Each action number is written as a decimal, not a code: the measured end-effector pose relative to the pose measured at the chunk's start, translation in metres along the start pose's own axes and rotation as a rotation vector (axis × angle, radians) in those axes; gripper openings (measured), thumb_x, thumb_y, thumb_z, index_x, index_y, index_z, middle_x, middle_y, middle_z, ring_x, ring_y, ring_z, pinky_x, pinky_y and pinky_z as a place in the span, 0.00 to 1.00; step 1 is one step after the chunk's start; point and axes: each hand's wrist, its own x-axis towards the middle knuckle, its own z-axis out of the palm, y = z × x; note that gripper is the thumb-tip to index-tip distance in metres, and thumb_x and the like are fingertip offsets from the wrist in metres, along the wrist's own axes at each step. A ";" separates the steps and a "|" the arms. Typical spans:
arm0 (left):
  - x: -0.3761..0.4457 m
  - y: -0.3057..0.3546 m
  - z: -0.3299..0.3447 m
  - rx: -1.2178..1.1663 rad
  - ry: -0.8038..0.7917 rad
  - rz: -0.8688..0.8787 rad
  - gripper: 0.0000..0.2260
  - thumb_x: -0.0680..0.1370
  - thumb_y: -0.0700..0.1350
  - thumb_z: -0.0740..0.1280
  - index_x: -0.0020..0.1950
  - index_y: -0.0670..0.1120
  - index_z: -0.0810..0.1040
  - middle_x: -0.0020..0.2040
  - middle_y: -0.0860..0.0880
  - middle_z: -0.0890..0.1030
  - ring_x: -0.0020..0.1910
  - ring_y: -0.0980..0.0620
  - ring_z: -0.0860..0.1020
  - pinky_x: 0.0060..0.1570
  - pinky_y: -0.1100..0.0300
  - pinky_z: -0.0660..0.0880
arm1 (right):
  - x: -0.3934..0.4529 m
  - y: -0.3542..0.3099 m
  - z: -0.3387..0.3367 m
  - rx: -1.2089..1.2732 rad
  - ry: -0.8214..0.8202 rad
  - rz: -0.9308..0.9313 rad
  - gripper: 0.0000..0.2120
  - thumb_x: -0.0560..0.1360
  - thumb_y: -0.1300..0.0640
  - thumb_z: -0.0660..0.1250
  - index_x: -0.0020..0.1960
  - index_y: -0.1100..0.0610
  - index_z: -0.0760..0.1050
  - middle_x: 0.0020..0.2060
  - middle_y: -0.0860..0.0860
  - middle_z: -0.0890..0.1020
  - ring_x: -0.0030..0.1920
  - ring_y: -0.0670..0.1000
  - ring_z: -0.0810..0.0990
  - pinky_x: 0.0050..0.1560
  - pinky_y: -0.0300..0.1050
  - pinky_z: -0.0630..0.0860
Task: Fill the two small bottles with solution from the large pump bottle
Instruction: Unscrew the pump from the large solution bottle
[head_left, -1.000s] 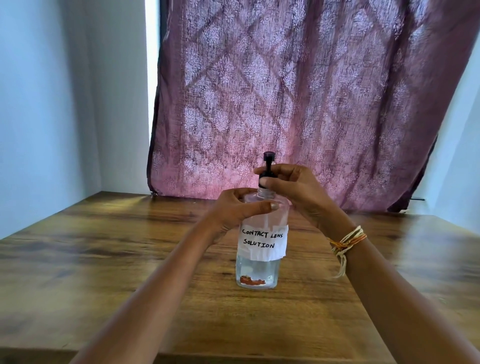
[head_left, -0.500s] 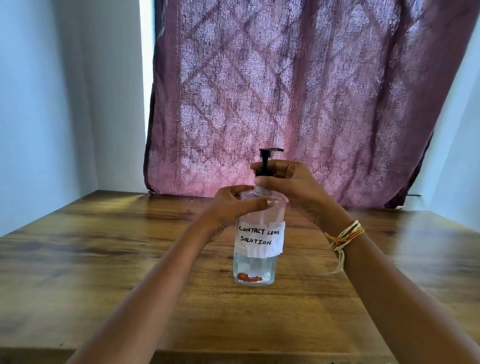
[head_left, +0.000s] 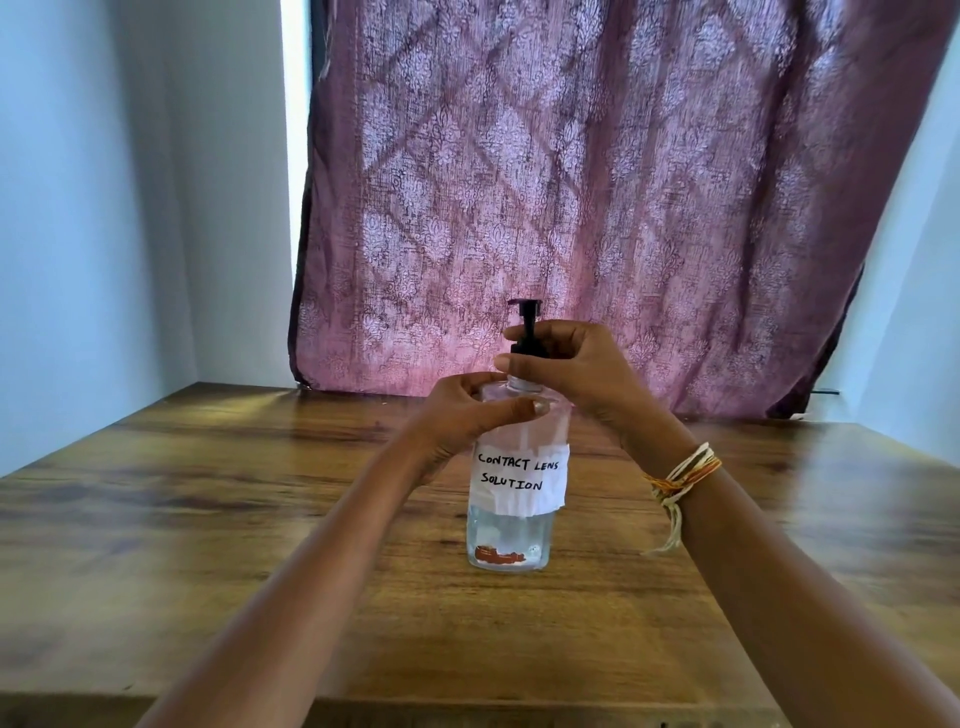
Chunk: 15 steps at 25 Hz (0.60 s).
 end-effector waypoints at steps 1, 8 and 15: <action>0.000 0.000 0.000 -0.005 0.002 0.000 0.16 0.65 0.46 0.79 0.51 0.44 0.84 0.48 0.43 0.86 0.48 0.44 0.85 0.55 0.44 0.79 | 0.001 0.000 -0.001 0.017 0.017 0.009 0.15 0.68 0.65 0.76 0.54 0.64 0.81 0.42 0.55 0.85 0.38 0.45 0.83 0.43 0.35 0.80; 0.001 -0.002 0.000 -0.023 -0.001 0.019 0.15 0.66 0.45 0.78 0.52 0.44 0.84 0.48 0.44 0.86 0.48 0.45 0.85 0.53 0.49 0.80 | -0.001 -0.002 -0.004 0.094 -0.061 0.013 0.13 0.72 0.72 0.68 0.56 0.67 0.79 0.50 0.61 0.83 0.47 0.53 0.83 0.54 0.45 0.80; 0.002 -0.004 0.000 -0.023 0.004 0.023 0.25 0.59 0.51 0.80 0.53 0.43 0.83 0.49 0.44 0.86 0.49 0.46 0.85 0.52 0.51 0.80 | -0.001 -0.002 -0.008 0.064 -0.008 0.030 0.15 0.70 0.70 0.72 0.57 0.67 0.79 0.48 0.61 0.84 0.45 0.52 0.83 0.52 0.42 0.81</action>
